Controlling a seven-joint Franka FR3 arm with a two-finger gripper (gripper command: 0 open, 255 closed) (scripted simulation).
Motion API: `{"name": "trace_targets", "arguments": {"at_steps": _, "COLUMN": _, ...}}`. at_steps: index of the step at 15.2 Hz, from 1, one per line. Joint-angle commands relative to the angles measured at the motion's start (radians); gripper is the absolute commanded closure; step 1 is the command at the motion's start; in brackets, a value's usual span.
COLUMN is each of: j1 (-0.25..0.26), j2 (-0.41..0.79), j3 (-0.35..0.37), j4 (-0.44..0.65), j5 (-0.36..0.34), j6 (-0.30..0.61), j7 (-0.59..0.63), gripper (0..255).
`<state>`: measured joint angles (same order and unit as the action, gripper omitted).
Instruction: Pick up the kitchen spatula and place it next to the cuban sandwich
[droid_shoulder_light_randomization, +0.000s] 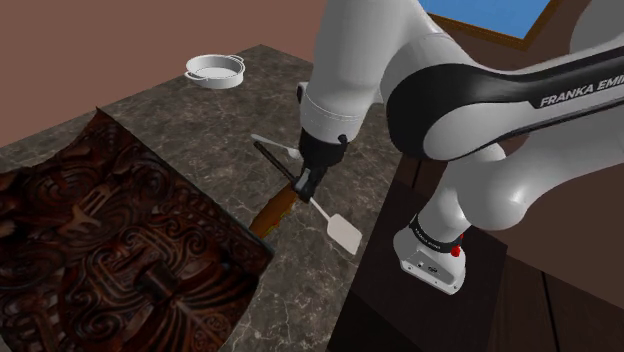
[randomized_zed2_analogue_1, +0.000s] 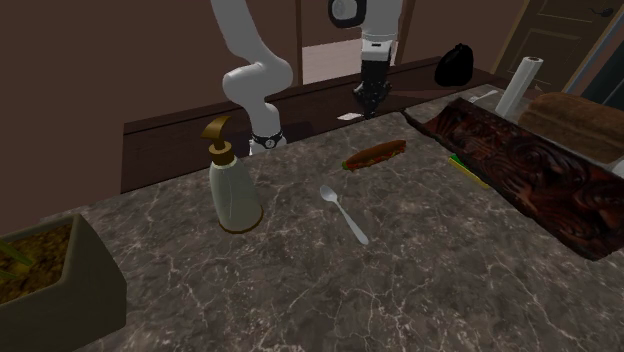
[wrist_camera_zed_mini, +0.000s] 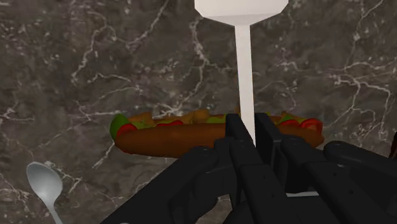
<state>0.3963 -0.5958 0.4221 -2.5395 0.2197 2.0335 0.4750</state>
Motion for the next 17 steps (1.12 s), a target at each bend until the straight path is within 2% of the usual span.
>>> {"name": "trace_targets", "arguments": {"at_steps": 1, "j1": 0.024, "j2": -0.004, "j3": 0.042, "j4": 0.007, "j5": 0.022, "j6": -0.006, "j7": 0.053, "gripper": 255}}
{"name": "trace_targets", "arguments": {"at_steps": 7, "j1": 0.085, "j2": 0.010, "j3": 0.177, "j4": 0.057, "j5": 0.079, "j6": -0.022, "j7": 0.218, "gripper": 255}}
{"name": "trace_targets", "arguments": {"at_steps": 17, "j1": 0.080, "j2": 0.067, "j3": 0.227, "j4": -0.038, "j5": 0.094, "j6": 0.130, "j7": 0.226, "gripper": 255}}
